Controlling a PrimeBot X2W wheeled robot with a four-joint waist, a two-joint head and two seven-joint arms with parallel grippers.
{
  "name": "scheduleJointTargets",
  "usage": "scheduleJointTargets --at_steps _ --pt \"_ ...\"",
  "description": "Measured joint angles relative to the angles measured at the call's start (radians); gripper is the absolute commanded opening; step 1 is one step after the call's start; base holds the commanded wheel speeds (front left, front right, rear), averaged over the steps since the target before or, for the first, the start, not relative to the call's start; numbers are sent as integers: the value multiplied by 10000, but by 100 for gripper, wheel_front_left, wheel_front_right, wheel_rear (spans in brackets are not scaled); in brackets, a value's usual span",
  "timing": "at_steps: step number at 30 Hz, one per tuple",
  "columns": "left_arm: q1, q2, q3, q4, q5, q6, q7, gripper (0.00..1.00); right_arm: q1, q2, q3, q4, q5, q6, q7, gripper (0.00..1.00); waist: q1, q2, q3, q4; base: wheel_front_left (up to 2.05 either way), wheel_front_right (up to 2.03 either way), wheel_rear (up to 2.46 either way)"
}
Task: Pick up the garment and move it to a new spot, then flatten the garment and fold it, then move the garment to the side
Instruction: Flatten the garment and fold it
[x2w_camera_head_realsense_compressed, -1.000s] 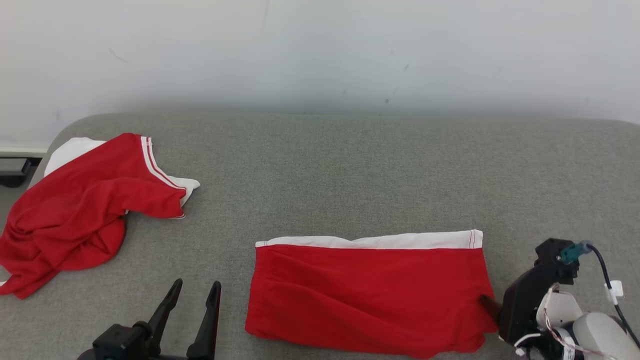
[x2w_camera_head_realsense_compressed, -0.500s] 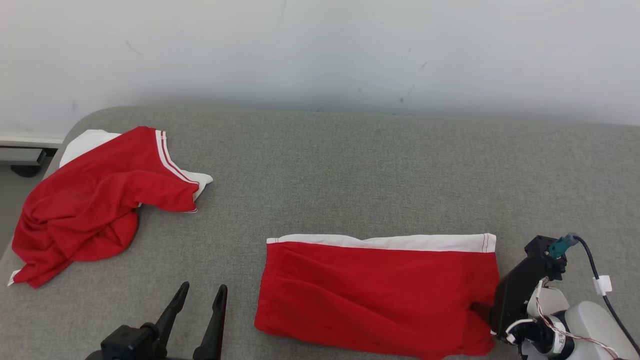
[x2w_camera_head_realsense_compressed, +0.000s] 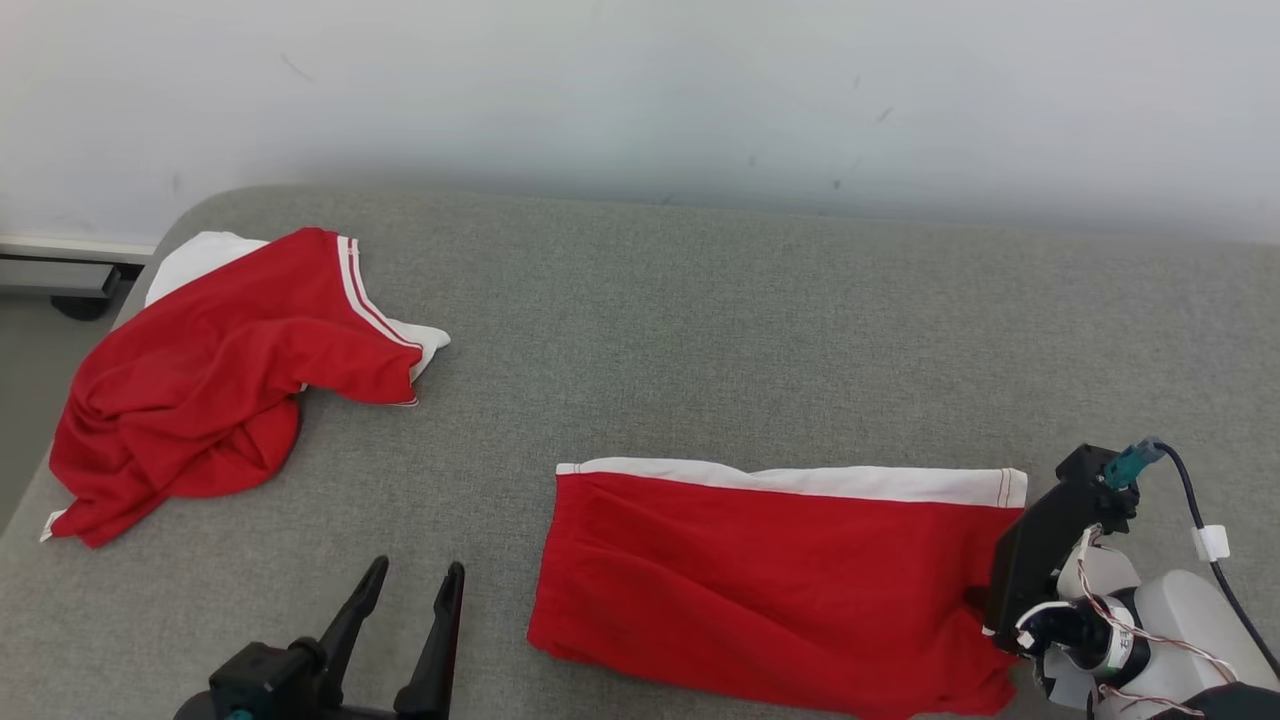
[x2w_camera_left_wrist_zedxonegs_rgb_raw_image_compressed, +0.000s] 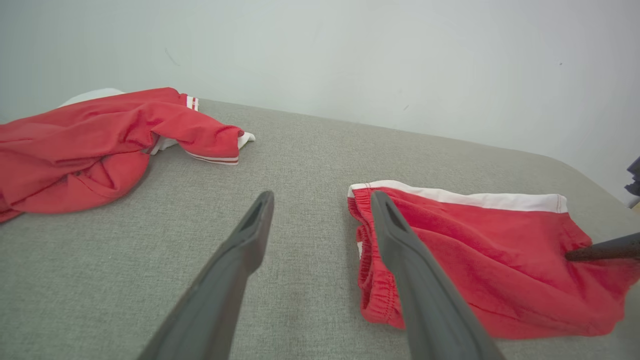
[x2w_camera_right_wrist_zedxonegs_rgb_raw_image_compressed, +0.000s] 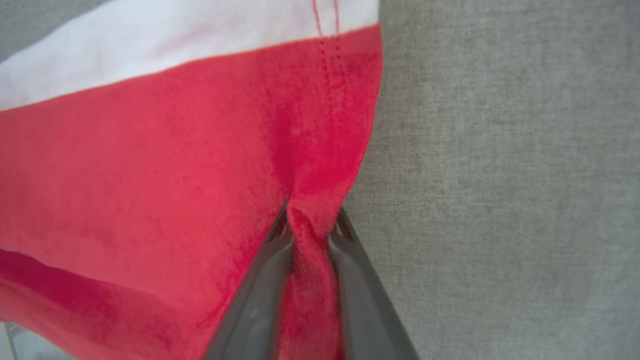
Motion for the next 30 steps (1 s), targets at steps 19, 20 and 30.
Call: scheduleJointTargets --at_steps 19,20,30 --pt "-71 -69 65 46 -44 0 -13 100 -135 -1469 -1674 119 -727 0 236 0 0 0 39 -124 0 0 0" --pt "-71 -67 69 46 -44 0 -13 100 -132 -1570 -1799 69 -819 0 236 0 0 0 35 -135 0 0 0" --pt "-57 -128 61 119 -75 2 -21 100 67 -1822 -1613 -821 -1225 0 683 0 -1 0 20 -258 0 0 0"
